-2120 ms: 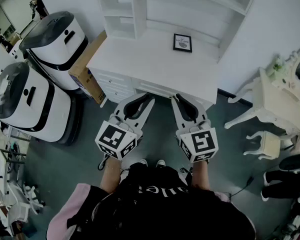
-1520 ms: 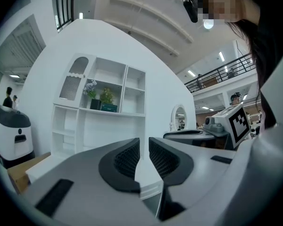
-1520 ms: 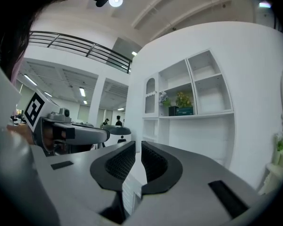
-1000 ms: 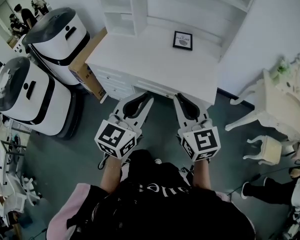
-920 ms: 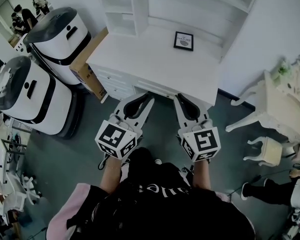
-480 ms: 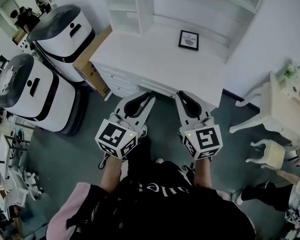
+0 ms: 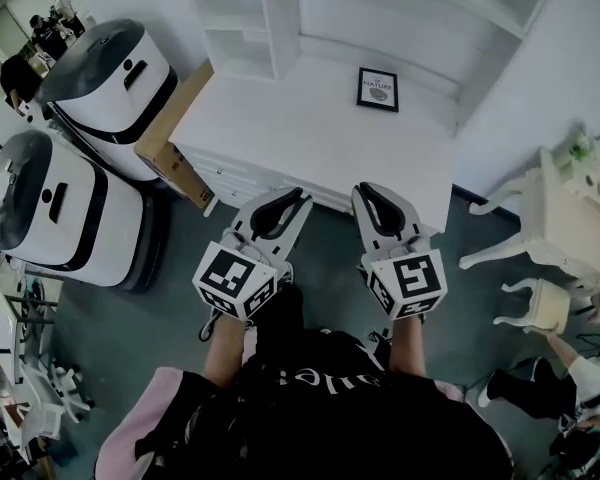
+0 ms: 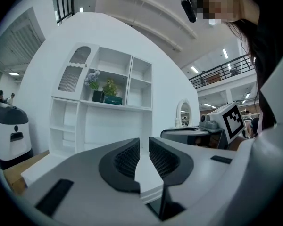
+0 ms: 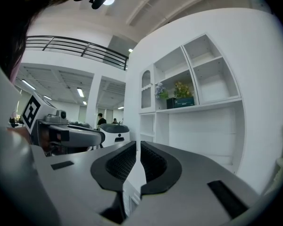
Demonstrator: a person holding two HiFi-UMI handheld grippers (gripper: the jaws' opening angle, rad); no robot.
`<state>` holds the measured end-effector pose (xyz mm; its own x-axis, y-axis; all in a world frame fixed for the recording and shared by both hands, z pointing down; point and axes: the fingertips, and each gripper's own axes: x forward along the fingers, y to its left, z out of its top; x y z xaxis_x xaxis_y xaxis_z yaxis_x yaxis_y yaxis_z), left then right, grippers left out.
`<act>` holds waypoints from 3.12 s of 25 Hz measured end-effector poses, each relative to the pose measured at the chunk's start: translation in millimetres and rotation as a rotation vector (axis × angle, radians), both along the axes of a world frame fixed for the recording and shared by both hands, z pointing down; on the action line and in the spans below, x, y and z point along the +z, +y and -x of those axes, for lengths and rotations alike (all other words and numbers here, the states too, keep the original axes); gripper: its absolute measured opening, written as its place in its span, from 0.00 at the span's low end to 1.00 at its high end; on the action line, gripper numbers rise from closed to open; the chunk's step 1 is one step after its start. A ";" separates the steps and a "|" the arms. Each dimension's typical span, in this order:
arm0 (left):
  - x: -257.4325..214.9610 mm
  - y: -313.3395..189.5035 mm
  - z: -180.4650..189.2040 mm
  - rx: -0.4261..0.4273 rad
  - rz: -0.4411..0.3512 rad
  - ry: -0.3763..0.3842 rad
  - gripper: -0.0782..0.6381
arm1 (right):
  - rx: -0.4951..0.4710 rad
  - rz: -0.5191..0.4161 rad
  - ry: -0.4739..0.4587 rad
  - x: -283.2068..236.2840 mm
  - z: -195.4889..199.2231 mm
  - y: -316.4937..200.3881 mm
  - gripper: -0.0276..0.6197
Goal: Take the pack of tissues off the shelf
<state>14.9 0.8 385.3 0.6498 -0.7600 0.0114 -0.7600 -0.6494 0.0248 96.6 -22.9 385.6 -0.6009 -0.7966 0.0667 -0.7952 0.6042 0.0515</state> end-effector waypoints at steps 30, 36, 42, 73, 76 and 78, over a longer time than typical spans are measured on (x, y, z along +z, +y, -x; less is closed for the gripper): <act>-19.1 -193.4 136.5 0.220 -0.027 0.086 0.21 | 0.211 0.030 0.075 -12.9 138.8 -188.3 0.14; -17.2 -211.7 137.1 0.223 -0.014 0.093 0.21 | 0.239 0.038 0.084 -15.4 129.1 -202.1 0.14; -20.5 -235.3 128.3 0.228 -0.026 0.071 0.21 | 0.249 0.026 0.074 -20.9 115.6 -224.1 0.14; -204.4 -491.5 -21.1 0.177 -0.345 -0.022 0.27 | 0.313 -0.138 0.043 -104.3 -64.9 -371.9 0.14; -210.6 -519.4 -34.1 0.163 -0.319 -0.051 0.37 | 0.314 -0.127 0.034 -101.0 -75.8 -378.4 0.14; -209.3 -537.0 -39.9 0.144 -0.288 -0.070 0.38 | 0.312 -0.120 0.029 -99.1 -81.1 -381.8 0.14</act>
<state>54.9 -536.2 176.0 0.7562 -0.6387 -0.1425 -0.6531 -0.7232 -0.2246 177.8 -404.7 286.5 -0.3261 -0.9450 -0.0256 -0.9380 0.3201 0.1328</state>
